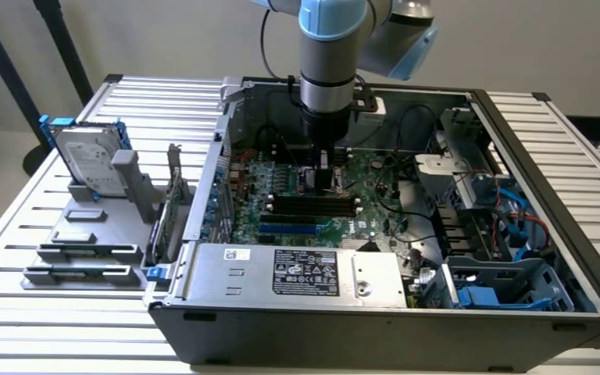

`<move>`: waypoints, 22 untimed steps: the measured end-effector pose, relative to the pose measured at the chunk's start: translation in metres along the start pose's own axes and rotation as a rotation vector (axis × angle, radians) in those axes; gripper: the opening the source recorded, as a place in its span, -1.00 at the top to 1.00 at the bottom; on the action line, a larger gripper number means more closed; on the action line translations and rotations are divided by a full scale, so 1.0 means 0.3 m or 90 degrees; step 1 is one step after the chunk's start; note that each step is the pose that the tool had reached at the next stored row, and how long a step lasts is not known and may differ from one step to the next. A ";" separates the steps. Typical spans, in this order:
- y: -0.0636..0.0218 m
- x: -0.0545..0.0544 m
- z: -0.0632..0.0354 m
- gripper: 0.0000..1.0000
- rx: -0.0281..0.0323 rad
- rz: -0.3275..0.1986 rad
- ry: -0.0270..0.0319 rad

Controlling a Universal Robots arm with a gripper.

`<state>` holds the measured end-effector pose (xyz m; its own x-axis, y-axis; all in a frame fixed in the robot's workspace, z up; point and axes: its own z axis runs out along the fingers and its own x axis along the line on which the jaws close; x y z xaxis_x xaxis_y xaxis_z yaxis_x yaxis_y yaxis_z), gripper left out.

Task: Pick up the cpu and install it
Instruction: 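Place the cpu into insertion slot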

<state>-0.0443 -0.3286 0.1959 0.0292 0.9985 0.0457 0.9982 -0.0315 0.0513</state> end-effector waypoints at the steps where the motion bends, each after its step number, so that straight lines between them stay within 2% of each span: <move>1: 0.000 0.000 -0.003 -0.37 0.0000 0.000 0.0000; 7: 0.002 0.002 -0.048 -0.37 0.0000 0.000 0.0002; 13: -0.013 0.003 -0.070 -0.33 0.0001 0.000 0.0046; 14: -0.019 0.003 -0.074 -0.20 0.0001 0.000 0.0054; 15: -0.026 0.003 -0.077 -0.20 0.0002 0.000 0.0063; 19: -0.069 0.002 -0.090 0.28 0.0014 0.001 0.0110; 22: -0.101 0.001 -0.101 0.40 0.0032 0.001 0.0147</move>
<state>-0.0761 -0.3288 0.2245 0.0294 0.9972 0.0687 0.9984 -0.0326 0.0462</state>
